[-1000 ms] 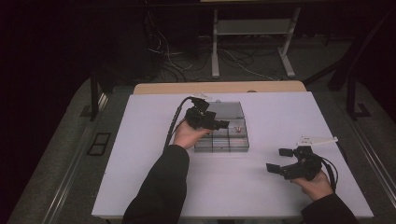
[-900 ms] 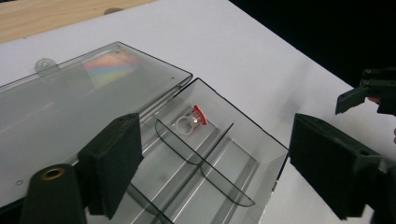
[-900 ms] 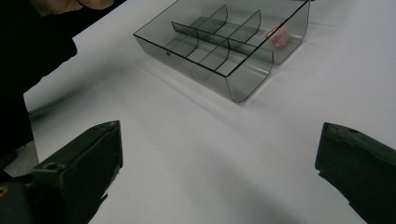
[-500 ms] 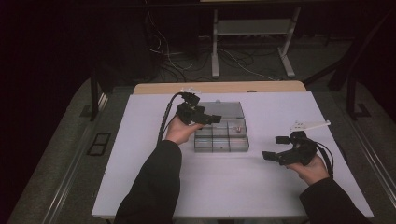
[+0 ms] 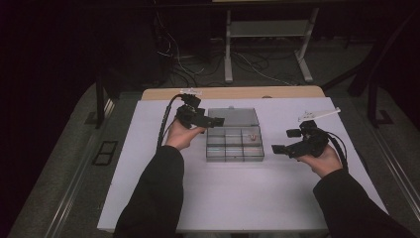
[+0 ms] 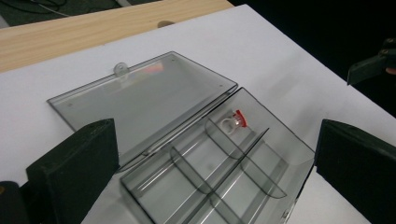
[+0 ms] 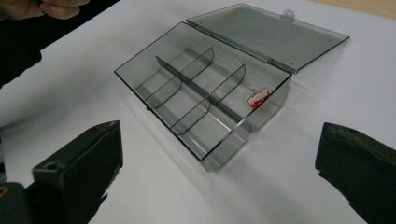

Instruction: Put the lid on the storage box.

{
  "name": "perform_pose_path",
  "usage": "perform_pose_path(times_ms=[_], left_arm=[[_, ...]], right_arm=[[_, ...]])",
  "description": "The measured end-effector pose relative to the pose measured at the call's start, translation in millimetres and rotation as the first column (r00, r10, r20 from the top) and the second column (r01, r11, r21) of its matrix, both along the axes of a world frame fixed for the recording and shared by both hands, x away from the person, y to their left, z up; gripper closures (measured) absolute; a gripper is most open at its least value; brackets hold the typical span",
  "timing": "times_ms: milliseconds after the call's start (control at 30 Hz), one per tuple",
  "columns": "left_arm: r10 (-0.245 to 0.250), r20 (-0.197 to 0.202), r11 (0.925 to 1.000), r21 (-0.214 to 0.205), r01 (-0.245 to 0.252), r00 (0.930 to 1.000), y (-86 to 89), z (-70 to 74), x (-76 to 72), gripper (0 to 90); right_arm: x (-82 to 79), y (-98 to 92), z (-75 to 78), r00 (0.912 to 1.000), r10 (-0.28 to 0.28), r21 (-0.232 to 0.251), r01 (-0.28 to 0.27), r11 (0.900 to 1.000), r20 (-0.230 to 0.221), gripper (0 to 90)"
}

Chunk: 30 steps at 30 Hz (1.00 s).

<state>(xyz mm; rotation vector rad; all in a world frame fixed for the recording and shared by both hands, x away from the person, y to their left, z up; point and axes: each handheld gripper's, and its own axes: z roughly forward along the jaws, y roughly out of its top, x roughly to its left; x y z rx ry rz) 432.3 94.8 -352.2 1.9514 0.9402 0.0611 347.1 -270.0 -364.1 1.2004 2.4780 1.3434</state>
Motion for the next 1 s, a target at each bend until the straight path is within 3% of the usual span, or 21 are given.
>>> perform_pose_path(times_ms=[367,600,800,1000], left_arm=[[0.057,-0.014,0.9984,-0.003,-0.057,0.9983,19.4,0.5,10.3,0.0],[0.074,-0.034,0.9972,-0.005,-0.075,0.9966,28.2,-7.3,19.7,0.0],[0.098,-0.043,0.995,-0.018,-0.099,0.9943,32.6,-14.6,27.1,0.0],[0.12,-0.066,0.9916,-0.041,-0.123,0.9906,37.1,-24.5,34.6,0.0]], right_arm=[[26.6,18.5,14.5,0.9999,0.013,-0.042,-0.012,0.999,0.01,0.6],[43.4,28.8,19.8,0.9998,0.012,-0.056,-0.011,0.9984,0.014,0.6],[59.3,32.0,21.1,0.9999,-0.007,-0.055,0.007,0.9985,0.012,0.7],[73.7,31.7,14.9,0.999,-0.044,-0.022,0.045,0.9988,0.01,0.7]])
